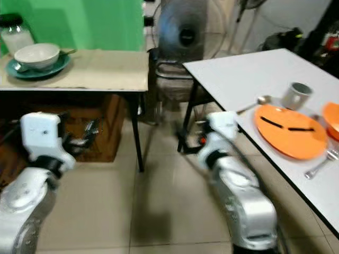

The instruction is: Setting the table

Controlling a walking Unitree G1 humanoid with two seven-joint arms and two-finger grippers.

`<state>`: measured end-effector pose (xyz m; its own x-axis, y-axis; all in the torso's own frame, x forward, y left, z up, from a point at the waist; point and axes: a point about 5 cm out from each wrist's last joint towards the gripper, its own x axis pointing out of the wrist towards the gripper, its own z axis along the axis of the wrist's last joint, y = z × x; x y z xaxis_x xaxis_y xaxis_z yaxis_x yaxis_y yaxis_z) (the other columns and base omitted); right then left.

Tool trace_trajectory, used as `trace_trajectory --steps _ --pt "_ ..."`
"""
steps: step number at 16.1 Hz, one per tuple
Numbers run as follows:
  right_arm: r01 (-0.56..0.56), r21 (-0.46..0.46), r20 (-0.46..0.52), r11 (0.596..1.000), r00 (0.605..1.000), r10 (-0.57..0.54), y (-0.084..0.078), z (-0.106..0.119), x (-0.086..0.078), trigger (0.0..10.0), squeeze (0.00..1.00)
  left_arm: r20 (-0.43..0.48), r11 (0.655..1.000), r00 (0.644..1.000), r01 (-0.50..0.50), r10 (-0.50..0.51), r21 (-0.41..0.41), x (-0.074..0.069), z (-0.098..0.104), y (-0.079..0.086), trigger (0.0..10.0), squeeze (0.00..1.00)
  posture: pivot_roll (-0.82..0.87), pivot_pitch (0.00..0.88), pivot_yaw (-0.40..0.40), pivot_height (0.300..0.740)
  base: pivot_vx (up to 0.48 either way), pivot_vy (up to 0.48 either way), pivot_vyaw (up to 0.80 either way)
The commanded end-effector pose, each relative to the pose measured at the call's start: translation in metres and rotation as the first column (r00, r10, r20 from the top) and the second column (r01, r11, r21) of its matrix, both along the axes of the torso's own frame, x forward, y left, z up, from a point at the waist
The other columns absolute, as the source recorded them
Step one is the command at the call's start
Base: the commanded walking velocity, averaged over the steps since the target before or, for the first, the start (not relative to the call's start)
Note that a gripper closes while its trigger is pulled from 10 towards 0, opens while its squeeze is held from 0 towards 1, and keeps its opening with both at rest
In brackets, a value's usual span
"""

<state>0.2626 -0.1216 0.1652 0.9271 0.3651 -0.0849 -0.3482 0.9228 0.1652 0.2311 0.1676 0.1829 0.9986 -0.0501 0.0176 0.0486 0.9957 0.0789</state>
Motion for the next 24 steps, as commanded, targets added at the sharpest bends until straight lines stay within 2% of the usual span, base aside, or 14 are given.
trace_trajectory --steps 1,4,8,17,24 --pt "0.012 -0.011 0.000 1.000 1.000 -0.012 -0.006 0.001 0.001 10.0 0.00 0.023 1.000 0.999 0.024 -0.024 -0.005 0.000 0.004 -0.005 10.0 0.00 -0.09 0.008 -0.040 0.740 0.375 0.000 0.00" --pt "-0.012 -0.044 0.015 0.999 1.000 0.013 -0.004 0.002 0.000 10.0 0.00 0.025 1.000 0.999 0.029 -0.029 -0.007 0.000 0.005 -0.006 10.0 0.00 -0.09 0.007 -0.039 0.740 0.396 0.000 0.00" --pt "-0.012 -0.056 0.019 0.998 1.000 0.014 -0.004 0.002 0.001 10.0 0.00 0.028 0.999 0.999 0.032 -0.032 -0.009 0.001 0.005 -0.006 10.0 0.00 -0.09 0.006 -0.036 0.740 0.399 0.000 0.79" --pt "0.000 -0.033 0.025 0.999 1.000 0.001 -0.001 0.001 0.003 10.0 0.00 0.019 0.999 0.999 0.046 -0.046 0.014 0.002 0.005 -0.003 10.0 0.00 -0.06 0.006 -0.010 0.740 0.400 0.000 0.00" --pt "-0.016 -0.011 0.026 1.000 1.000 0.017 0.005 -0.002 0.003 10.0 0.00 0.004 0.999 0.999 0.041 -0.042 0.035 -0.003 0.005 0.003 10.0 0.00 -0.03 0.012 0.003 0.740 0.393 0.000 0.00"
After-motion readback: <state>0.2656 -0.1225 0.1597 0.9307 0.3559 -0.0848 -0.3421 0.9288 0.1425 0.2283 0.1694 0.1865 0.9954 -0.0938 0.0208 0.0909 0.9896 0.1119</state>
